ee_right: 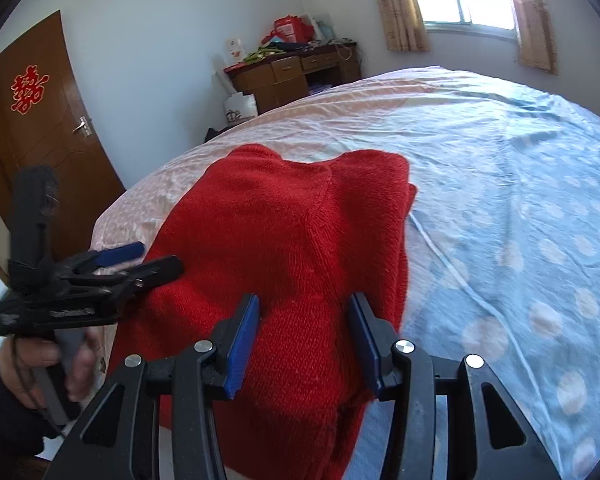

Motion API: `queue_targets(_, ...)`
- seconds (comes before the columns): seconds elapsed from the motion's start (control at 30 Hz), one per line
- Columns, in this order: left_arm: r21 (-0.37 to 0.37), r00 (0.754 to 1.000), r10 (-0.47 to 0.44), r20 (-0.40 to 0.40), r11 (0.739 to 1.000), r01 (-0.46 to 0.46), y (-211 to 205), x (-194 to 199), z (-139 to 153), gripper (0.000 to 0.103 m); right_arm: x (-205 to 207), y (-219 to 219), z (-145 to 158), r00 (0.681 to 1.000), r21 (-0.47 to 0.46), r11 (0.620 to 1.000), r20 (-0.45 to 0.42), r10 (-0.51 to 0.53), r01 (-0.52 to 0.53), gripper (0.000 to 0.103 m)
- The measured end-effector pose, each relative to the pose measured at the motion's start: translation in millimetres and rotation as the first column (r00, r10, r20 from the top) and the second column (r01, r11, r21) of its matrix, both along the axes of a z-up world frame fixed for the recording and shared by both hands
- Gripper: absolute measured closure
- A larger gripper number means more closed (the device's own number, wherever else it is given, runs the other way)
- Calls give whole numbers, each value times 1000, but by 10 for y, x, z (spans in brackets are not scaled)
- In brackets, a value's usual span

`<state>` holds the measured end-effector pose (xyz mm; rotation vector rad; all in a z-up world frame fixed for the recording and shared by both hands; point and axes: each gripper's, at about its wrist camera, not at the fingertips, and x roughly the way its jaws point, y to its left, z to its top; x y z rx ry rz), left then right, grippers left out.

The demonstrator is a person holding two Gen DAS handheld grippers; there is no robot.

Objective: Fold small clothes

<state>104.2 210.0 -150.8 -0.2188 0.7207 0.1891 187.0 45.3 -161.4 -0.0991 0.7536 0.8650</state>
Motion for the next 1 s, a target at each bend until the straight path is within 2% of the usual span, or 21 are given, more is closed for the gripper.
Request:
queue_targets(0.07,33,1000,-2,26,999,1,-79,-91,172,0,-36,-22,7,1000,-11,1000,13,-12,12,55)
queue_targets(0.23,30,996,-9,93,1000,6,-134,-227,453,0,-131,-156,112,999,-2,999,8,-44,44,53)
queue_targets(0.3,44,993,-15,119,999,10,-168,-252,553,0,-190,-230,218,996,4,997,37,-77,77,53)
queue_targets(0.4,57,990,-30,139,998,22,-218,-261,637,0,-288,-340,424,989,36,993,96,-115,112,45)
queue_targets(0.57,66,987,-48,150,997,39,-282,-262,661,0,-423,-443,647,977,78,989,160,-140,129,42)
queue_targets(0.7,72,988,-57,144,996,47,-318,-254,638,0,-487,-460,694,968,81,987,200,-152,138,42)
queue_targets(1.0,72,988,-57,141,996,47,-328,-250,623,0,-457,-561,710,957,107,974,192,-219,202,42)
